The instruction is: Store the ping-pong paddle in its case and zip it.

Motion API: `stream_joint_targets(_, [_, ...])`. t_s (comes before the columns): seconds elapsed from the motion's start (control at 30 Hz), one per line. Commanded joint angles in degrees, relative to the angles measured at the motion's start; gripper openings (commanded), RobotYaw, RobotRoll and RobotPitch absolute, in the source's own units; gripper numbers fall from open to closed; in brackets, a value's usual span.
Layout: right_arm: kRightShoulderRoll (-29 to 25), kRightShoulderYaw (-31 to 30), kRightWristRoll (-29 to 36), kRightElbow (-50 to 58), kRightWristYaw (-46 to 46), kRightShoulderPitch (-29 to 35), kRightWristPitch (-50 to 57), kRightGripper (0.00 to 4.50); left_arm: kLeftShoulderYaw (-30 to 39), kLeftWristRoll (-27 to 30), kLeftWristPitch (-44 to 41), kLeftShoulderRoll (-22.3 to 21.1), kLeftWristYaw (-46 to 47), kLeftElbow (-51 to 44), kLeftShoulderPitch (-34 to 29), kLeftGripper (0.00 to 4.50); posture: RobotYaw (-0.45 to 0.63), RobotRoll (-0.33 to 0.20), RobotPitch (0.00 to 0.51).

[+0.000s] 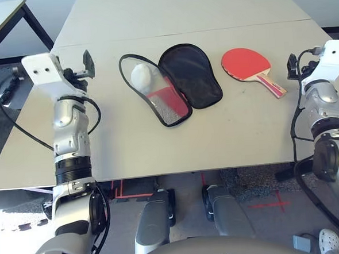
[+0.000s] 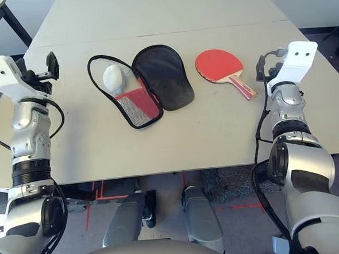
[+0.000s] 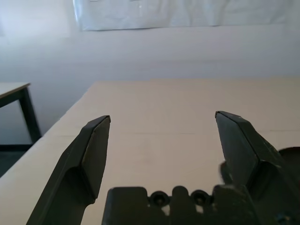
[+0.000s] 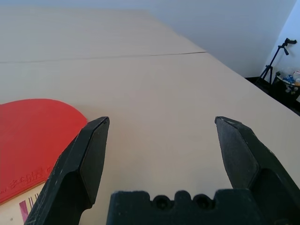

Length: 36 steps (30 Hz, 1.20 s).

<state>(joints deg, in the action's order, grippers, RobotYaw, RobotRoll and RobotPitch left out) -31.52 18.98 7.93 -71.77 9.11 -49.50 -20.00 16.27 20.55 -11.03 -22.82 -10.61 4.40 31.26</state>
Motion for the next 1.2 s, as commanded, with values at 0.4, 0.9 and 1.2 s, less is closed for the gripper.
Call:
stream_joint_targets(0.4, [0.03, -2.59, -0.59, 2.30, 11.81, -1.40, 4.66, 4.48, -20.75, 3.46, -19.20, -3.90, -20.74, -17.25, -1.07, 4.50, 0.07, 0.000, 0.186])
stream_joint_targets(0.9, [-3.29, -15.13, -5.97, 12.95, 29.14, -6.83, 35.65, 4.48, -24.10, 2.29, -22.88, -2.60, -23.89, -16.48, -0.42, 4.50, 0.03, 0.000, 0.212])
stream_joint_targets(1.2, [-5.35, -22.98, -12.59, 11.94, 33.21, -14.80, 52.12, 4.48, -24.31, 1.54, -24.00, -3.27, -24.03, -18.48, -2.35, 4.50, 0.05, 0.000, 0.237])
